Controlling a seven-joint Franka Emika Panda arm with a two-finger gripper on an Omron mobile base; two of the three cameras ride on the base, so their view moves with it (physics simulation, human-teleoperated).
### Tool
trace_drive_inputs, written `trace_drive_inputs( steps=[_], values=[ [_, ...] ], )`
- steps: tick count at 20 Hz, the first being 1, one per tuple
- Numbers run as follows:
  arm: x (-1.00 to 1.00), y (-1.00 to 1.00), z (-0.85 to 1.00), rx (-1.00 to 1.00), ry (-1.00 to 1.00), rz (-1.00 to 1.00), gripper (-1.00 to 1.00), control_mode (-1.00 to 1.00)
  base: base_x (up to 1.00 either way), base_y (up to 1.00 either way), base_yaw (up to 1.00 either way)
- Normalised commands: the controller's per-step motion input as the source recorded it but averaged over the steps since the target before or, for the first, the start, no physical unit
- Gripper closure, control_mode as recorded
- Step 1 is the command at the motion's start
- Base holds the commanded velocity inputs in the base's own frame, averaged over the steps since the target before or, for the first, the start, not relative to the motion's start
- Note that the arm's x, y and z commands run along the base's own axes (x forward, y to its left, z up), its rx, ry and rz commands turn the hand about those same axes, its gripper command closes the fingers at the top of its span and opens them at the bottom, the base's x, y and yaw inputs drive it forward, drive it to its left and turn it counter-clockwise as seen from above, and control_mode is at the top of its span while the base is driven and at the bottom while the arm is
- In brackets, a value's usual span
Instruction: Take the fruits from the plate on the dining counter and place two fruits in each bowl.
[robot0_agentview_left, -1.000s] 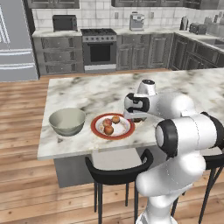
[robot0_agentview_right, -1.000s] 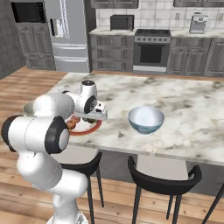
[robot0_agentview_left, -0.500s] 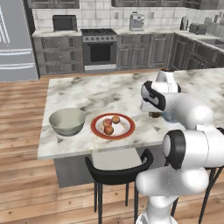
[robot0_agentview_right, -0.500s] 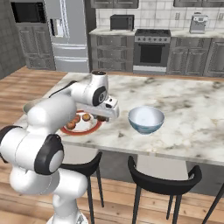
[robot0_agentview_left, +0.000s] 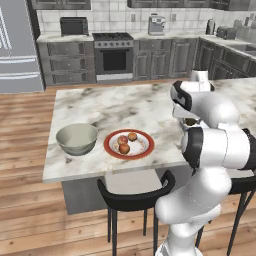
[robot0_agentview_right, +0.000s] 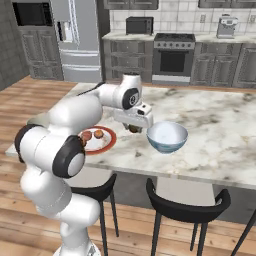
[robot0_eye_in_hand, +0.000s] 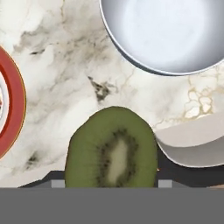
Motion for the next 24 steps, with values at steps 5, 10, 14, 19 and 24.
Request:
trace_drive_inputs(
  steps=[5,10,14,19,24],
  values=[
    [0.69,-0.69,-0.12,0.06,0.02,0.01,1.00,-1.00,0.00,0.00,0.00],
    [0.76,-0.56,-0.41,0.04,0.00,0.04,1.00,-1.00,0.00,0.00,0.00],
    [0.75,-0.55,-0.45,0.01,0.00,0.01,1.00,-1.00,0.00,0.00,0.00],
    [0.62,-0.44,-0.47,0.00,0.00,0.01,1.00,-1.00,0.00,0.00,0.00],
    [0.17,-0.20,-0.46,0.00,0.03,0.00,1.00,-1.00,0.00,0.00,0.00]
  ],
)
